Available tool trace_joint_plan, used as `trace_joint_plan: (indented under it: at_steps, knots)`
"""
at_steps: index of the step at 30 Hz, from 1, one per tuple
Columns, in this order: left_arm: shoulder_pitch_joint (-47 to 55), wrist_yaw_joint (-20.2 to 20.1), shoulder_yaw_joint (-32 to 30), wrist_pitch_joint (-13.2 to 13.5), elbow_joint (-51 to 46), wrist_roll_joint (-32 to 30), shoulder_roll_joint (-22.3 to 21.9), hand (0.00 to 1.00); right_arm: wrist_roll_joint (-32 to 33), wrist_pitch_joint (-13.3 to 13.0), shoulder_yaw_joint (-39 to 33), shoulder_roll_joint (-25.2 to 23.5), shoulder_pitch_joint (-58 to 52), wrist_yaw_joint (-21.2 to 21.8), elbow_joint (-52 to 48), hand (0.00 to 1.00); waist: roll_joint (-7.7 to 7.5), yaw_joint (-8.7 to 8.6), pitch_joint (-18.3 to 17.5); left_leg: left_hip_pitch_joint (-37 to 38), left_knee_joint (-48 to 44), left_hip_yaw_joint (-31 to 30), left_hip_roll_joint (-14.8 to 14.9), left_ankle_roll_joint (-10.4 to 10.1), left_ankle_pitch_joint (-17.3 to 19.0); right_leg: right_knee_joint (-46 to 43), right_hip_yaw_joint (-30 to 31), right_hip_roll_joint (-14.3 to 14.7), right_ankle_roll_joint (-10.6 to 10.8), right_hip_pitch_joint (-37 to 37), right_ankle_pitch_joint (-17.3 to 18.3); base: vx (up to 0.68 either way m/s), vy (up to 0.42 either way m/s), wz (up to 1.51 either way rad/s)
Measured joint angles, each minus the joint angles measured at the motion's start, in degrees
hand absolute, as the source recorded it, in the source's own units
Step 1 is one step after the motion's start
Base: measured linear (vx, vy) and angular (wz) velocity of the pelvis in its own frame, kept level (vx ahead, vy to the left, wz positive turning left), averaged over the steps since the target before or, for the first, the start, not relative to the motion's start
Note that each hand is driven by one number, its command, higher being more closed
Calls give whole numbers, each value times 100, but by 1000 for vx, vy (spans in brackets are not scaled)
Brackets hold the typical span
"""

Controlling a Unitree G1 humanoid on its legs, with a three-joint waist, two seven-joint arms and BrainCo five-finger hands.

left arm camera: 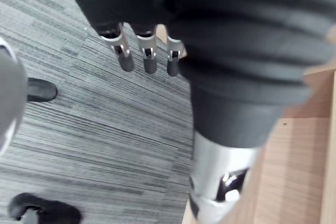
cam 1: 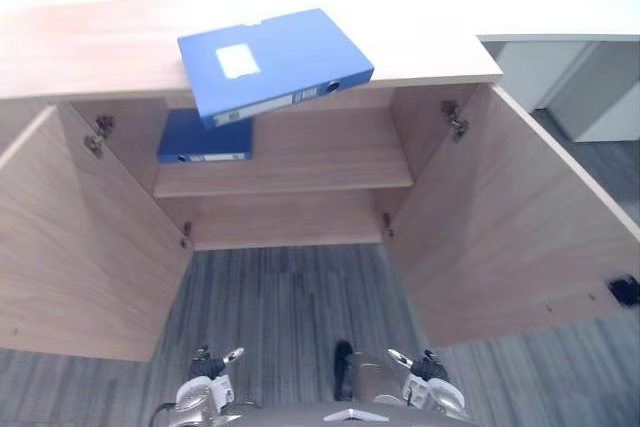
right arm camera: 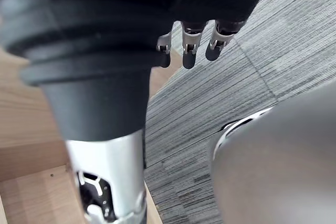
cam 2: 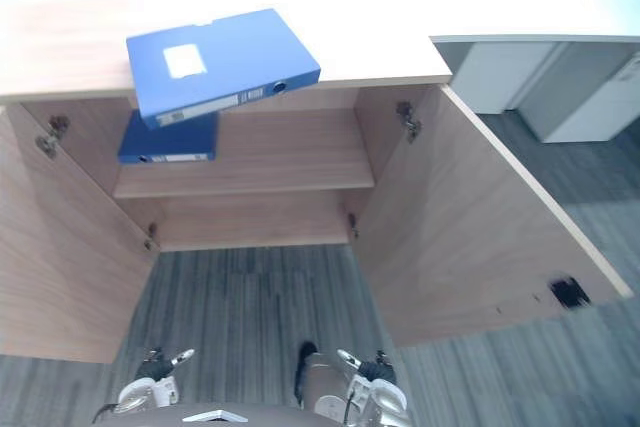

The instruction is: Walk over to the cabinet, pick up the folder, carry it to the office cabinet, place the folder inside the office cabinet, then close the office cabinet door

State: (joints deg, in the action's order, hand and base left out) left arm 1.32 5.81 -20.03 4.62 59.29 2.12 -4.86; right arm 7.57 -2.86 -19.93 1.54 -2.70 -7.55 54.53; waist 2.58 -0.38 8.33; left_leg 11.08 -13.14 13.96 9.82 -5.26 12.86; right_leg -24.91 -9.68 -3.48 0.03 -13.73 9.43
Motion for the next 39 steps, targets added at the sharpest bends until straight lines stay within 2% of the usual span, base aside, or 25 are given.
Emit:
trace_joint_plan:
  at_steps: [1, 2, 3, 5, 6, 9, 10, 11, 12, 13, 14, 15, 16, 18, 22, 25, 28, 30, 32, 39]
  knots:
    - [-37, -35, 2, -4, -2, -3, 2, 0, 1, 23, 20, 9, -4, -5, 22, 0, -7, -30, 13, -329, -746, -150, 143, -67, -5, 71, -107, -4, -5, 218, 77, 351, -272, 76]
    - [-44, -35, -13, 0, -101, -1, 2, 0, 0, 37, 80, 11, -37, -6, 37, 0, -28, 10, 21, -815, -1969, -267, 364, -270, 20, 244, -196, 44, -54, 499, 135, 300, -223, 33]
    - [-46, -33, -15, 5, -266, 0, 3, 0, 2, 38, 130, 16, -61, -7, 47, 0, -45, 106, 28, -1191, -2823, -166, 543, -284, 52, 388, -214, 120, -100, 721, 172, 240, -133, 4]
    - [-2, -28, -8, 9, -370, 2, -32, 0, 23, 45, 153, 13, -103, -10, 49, 0, -75, 183, 33, -1495, -3170, 126, 694, -154, 127, 533, -216, 158, -131, 973, 194, 216, -55, -20]
    - [-16, -29, 2, 9, -377, 1, -34, 0, 72, 49, 150, 13, -113, -11, 48, 0, -84, 188, 38, -1562, -3100, 218, 706, -111, 151, 588, -210, 157, -129, 1041, 196, 241, -11, -21]
    - [-61, -26, 34, 10, -417, -6, -10, 0, 111, 85, 116, -20, -123, -16, 47, 0, -152, 200, 71, -1701, -1986, 492, 626, -25, 191, 797, -139, 85, -100, 1308, 181, 244, 81, -17]
    - [-102, -27, 53, 10, -418, -7, 14, 0, 111, 87, 94, -67, -130, -18, 47, 0, -224, 205, 94, -1680, -1270, 483, 462, 5, 53, 802, -109, -22, -18, 1382, 181, 218, 169, -8]
    - [-109, -34, 132, 8, -398, -8, 3, 0, 109, 84, 57, -82, -151, -18, 35, 0, -215, 203, 59, -1607, -510, 480, 310, 93, -608, 804, -47, -67, 105, 1383, 199, 210, 185, -10]
    - [-109, -41, 191, 7, -381, -7, -26, 0, 108, 82, 42, -71, -144, -19, 42, 0, -163, 206, 43, -1597, -276, 473, 272, 135, -843, 807, 0, -53, 193, 1394, 234, 214, 215, -8]
    - [-130, -35, 216, 10, -381, -9, 63, 0, 103, 121, 51, -147, -142, -20, 36, 0, -343, 195, 27, -1487, -159, 514, 82, 212, -879, 883, 120, -171, 328, 1420, 229, 177, 221, -4]
    - [-103, -37, 221, 12, -393, -11, 120, 0, 105, 143, 49, -226, -182, -20, 47, 0, -450, 184, -16, -1407, 32, 537, -61, 216, -879, 1026, 172, -280, 374, 1457, 190, 161, 212, 1]
    - [-103, -39, 224, 11, -388, -12, 148, 0, 103, 150, 35, -271, -197, -21, 50, 0, -462, 189, -13, -1365, 105, 569, -123, 227, -886, 1096, 190, -330, 393, 1506, 179, 115, 168, -4]
    - [-94, -39, 229, 10, -372, -14, 185, 0, 103, 157, 13, -312, -211, -19, 54, 0, -575, 205, -60, -1192, 272, 650, -222, 263, -910, 1242, 286, -392, 451, 1625, 107, 85, 135, -13]
    - [-11, -45, 280, 8, -339, -88, 218, 0, 94, 153, 15, -328, -225, -14, 82, 0, -553, 176, -89, -831, 657, 696, -412, 311, -994, 1498, 322, -470, 518, 1892, 35, 60, 111, -13]
    - [1, -34, 736, 11, -247, -127, 361, 0, 92, 140, 13, -258, -146, -15, 282, 0, -539, 155, -132, -657, 1185, 637, -521, 305, -1303, 1723, 305, -432, 508, 1961, -82, -11, 14, 5]
    - [82, 26, 1100, 4, -475, -203, 397, 0, 89, 138, 71, -145, -90, -40, 347, 0, -411, 105, -115, -575, 1577, 537, -540, 323, -1560, 1844, 278, -357, 493, 1953, -177, -73, -31, 8]
    - [452, 247, 1399, 13, -1568, -367, 417, 0, 88, 132, 199, -47, -87, -84, 391, 0, -356, 102, -110, -498, 1760, 365, -543, 321, -1683, 1853, 263, -304, 481, 1971, -214, -74, -20, 6]
    - [781, 419, 1470, 106, -2878, -564, 476, 0, 94, 46, 350, -1, -116, -140, 385, 0, -357, 137, -110, -498, 1761, 290, -570, 324, -1698, 1873, 282, -315, 488, 1964, -235, -91, 8, 2]
    - [969, 525, 1461, 226, -3662, -745, 620, 0, 93, -11, 409, 7, -130, -141, 379, 0, -355, 137, -121, -497, 1763, 190, -619, 330, -1700, 1883, 298, -345, 504, 1971, -243, -83, 35, 2]
    - [1448, 901, 1398, 475, -5812, -943, 974, 0, 92, -70, 638, 10, -233, -134, 292, 0, -353, 266, -134, -383, 1795, 148, -734, 390, -1706, 2034, 312, -442, 490, 2168, -296, -48, 45, 3]
